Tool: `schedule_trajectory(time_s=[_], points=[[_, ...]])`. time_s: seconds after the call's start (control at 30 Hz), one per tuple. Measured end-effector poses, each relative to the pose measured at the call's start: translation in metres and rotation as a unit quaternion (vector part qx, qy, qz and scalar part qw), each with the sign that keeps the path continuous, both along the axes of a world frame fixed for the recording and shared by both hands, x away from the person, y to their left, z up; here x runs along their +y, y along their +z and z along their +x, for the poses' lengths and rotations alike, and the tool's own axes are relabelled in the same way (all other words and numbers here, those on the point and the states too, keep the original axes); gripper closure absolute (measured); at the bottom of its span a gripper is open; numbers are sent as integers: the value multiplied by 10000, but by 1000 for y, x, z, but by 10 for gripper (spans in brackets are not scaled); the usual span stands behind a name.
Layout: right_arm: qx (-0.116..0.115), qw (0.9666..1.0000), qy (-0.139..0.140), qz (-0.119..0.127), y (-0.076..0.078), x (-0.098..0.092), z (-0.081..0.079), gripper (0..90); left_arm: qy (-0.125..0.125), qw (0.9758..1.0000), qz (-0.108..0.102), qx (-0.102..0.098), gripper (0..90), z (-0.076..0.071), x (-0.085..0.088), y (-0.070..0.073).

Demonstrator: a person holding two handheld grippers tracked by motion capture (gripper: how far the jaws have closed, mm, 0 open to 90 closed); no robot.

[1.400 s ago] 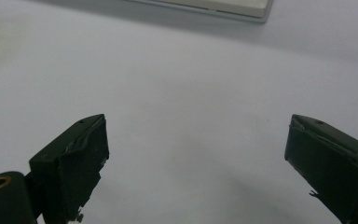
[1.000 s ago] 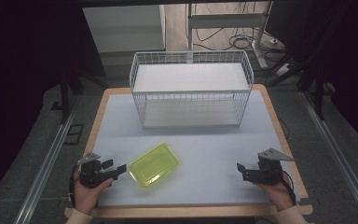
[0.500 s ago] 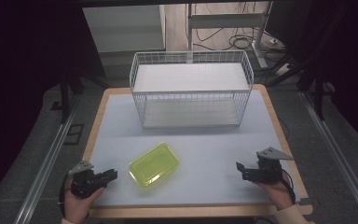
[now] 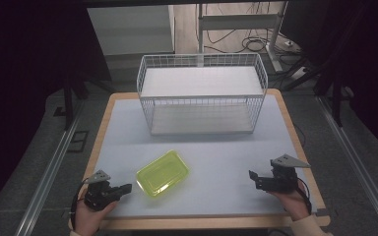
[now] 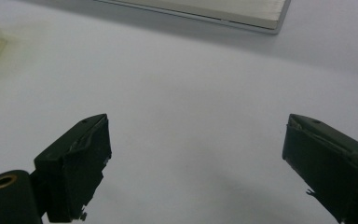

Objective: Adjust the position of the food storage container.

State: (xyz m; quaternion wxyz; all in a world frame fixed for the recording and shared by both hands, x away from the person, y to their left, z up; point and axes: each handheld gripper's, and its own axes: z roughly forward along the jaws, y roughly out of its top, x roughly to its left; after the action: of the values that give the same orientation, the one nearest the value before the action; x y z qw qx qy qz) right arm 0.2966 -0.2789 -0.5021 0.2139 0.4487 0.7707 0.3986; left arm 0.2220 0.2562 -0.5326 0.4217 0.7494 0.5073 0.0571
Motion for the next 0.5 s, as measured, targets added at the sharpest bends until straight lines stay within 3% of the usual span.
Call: schedule_trajectory(time_s=[0.27,0.5], points=[[-19,10000,13,9,1,1,-1,80,-16,9999,-93,122,897,13,-5,-3],[-27,10000,0,22,1,1,-1,81,-132,9998,14,115,897,22,-17,-2]])
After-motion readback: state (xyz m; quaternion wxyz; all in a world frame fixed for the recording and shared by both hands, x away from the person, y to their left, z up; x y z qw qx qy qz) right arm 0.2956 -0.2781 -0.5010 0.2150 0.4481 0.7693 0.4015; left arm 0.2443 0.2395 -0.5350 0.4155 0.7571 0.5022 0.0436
